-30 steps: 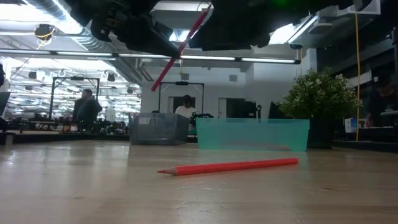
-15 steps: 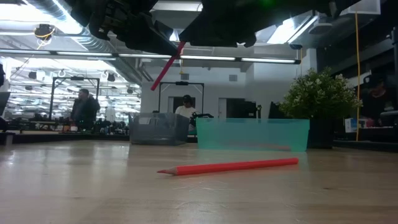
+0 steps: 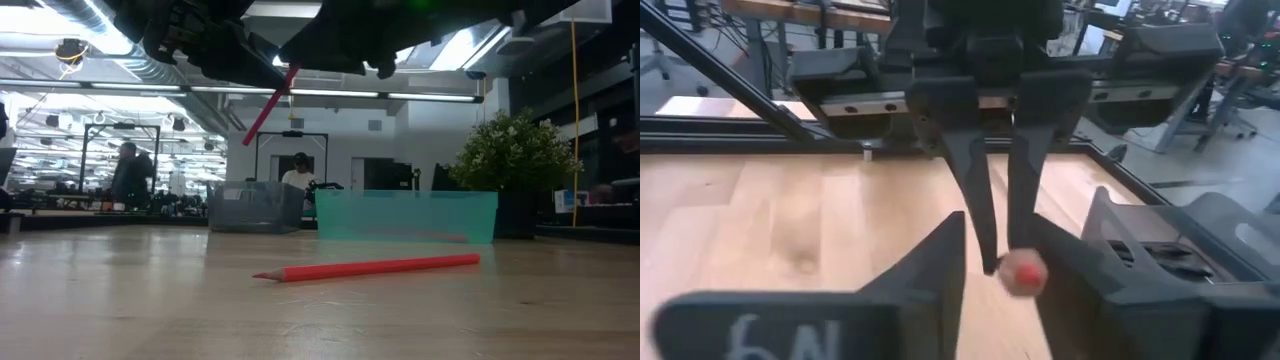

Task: Sort pens & pencils
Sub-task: Put the red pencil into the green bin

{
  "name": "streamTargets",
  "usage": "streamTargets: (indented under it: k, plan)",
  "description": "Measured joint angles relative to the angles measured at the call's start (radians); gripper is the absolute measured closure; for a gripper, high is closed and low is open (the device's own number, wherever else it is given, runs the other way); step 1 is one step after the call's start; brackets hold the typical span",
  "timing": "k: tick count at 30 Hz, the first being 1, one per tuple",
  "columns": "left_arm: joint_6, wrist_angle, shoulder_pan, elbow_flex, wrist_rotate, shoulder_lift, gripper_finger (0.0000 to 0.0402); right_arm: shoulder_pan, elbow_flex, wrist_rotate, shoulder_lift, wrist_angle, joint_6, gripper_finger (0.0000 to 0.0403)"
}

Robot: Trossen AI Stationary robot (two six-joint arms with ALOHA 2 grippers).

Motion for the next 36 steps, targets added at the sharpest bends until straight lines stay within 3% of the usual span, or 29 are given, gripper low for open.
streamTargets:
  k: [6,23,32,36]
  plan:
    - [-0.002,-0.003,0.000,0.000,0.000,0.000,0.0388,-0.008,0.000,-0.012,0.000,-0.004,-0.006,0.0380]
    - [-0.020,-0.007,0.000,0.000,-0.006,0.000,0.0384,-0.007,0.000,-0.015,0.000,-0.009,-0.030,0.0380]
    - [-0.054,-0.006,0.000,0.000,-0.087,0.000,0.0319,0.022,0.000,0.102,-0.005,-0.037,-0.086,0.0380]
    - [-0.053,-0.006,0.000,0.000,-0.198,0.000,0.0295,0.043,0.000,0.182,-0.039,-0.088,-0.096,0.0380]
